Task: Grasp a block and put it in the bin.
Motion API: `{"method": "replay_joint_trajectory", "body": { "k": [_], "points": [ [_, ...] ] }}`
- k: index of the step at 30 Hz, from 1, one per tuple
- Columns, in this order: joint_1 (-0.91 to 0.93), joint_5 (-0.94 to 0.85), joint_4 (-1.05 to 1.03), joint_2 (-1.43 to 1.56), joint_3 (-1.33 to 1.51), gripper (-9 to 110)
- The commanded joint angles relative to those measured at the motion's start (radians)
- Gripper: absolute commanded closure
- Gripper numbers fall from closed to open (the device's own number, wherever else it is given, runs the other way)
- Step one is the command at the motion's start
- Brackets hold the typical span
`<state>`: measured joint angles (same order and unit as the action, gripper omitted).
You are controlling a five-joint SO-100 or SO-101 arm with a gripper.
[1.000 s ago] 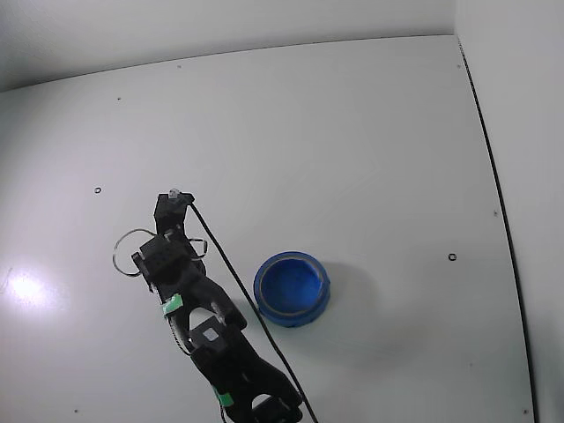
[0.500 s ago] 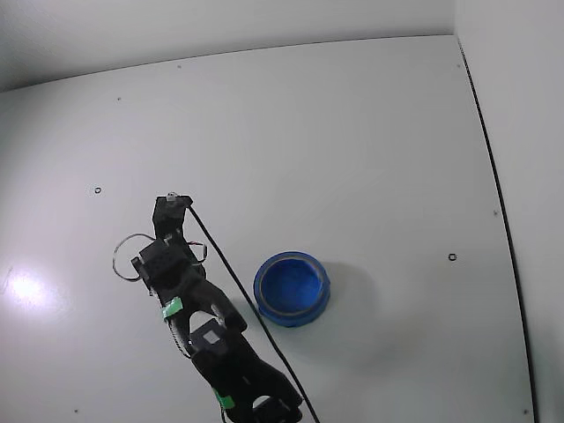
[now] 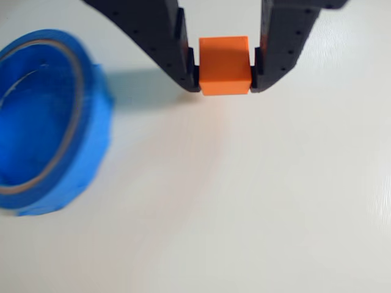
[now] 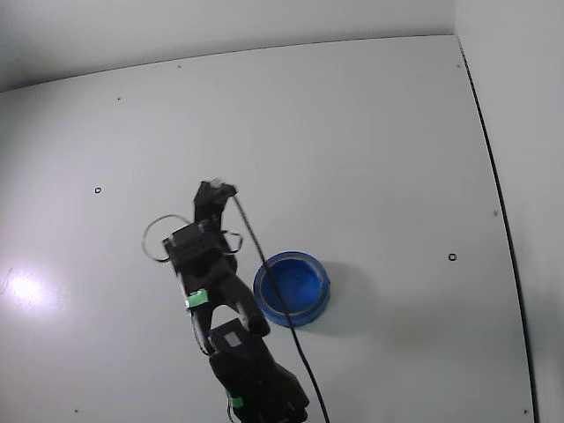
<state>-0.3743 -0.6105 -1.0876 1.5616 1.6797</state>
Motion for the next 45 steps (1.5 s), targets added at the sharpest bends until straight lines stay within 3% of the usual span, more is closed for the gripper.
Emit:
{"method": "replay_joint_trajectory", "body": {
  "k": [1,23,34,38,43,45],
  "points": [
    [0.1,-0.002,0.003,0.198,0.008,101],
    [0.405,-0.19,0.017,0.319,0.265,100],
    [0.407,-0.179,0.017,0.321,0.255,77],
    [0.419,-0.08,0.008,0.391,0.249,83],
    [0.43,0.161,0.017,0.66,0.259,102],
    [0.44,0.249,0.017,0.764,0.268,102]
  ]
}}
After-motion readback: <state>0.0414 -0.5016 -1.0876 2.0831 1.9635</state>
